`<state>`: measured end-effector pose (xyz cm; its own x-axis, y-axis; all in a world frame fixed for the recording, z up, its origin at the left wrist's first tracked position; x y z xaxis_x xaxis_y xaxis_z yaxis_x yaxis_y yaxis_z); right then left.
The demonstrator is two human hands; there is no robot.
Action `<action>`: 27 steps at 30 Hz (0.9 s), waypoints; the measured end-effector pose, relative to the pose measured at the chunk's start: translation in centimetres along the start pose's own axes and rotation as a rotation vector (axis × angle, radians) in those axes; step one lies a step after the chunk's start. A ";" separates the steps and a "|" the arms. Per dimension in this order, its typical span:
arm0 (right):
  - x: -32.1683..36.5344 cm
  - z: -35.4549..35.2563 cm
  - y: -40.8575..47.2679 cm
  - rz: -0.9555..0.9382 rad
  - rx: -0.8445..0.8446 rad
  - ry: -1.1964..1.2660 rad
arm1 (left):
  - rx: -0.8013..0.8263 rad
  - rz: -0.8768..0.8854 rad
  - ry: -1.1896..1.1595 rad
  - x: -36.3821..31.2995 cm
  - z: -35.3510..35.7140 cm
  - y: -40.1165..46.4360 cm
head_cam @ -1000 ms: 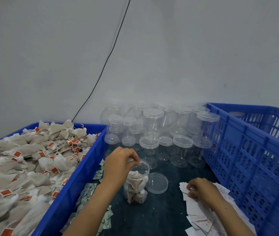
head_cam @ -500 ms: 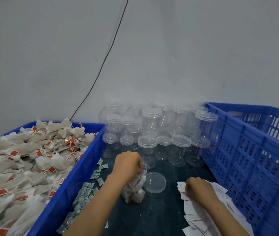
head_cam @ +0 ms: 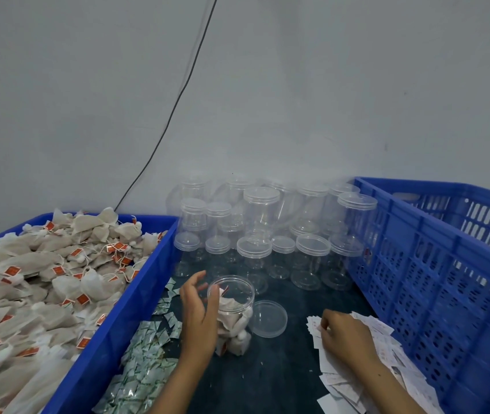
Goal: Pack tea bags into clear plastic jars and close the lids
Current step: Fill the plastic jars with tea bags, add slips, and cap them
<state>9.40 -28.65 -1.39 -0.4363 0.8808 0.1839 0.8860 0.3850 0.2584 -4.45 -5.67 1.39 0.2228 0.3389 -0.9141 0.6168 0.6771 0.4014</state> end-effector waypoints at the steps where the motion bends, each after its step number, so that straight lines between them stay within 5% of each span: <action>1: 0.1 0.0 0.0 0.029 -0.016 0.040 | 0.072 -0.073 -0.125 0.6 0.1 -0.4; 6: 2.0 -1.8 0.1 0.016 -0.311 0.226 | 0.294 -0.159 -0.134 4.0 0.3 -1.4; 10: 7.4 -5.7 0.8 -0.169 -0.389 0.606 | 0.273 -0.110 -0.023 5.5 0.4 -1.3; 14: 13.2 -8.4 1.5 -0.496 -0.251 0.604 | 0.230 -0.072 -0.064 5.4 0.5 -1.3; 18: 16.4 -7.7 2.2 -0.748 -0.030 0.027 | 0.219 -0.032 -0.050 5.5 0.2 -1.4; 20: 17.2 -7.5 2.6 -0.752 0.114 -0.147 | 0.227 -0.021 -0.026 5.5 0.1 -1.5; 27: 17.4 -8.6 3.3 -0.733 0.339 -0.052 | 0.205 0.005 0.020 5.2 0.1 -1.6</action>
<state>3.39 -14.43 10.77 -0.9241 0.3806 0.0328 0.3806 0.9247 -0.0068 -4.19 -5.11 -4.04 0.2118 0.3563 -0.9101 0.7571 0.5290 0.3833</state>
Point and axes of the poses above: each hand's wrist, its own y-axis towards the middle knuckle, its own z-axis out of the palm, x = y × z, the point moved 1 cm from there along y, towards the middle knuckle, and after that the axes turned 1 degree about -x, right-handed, at the moved point
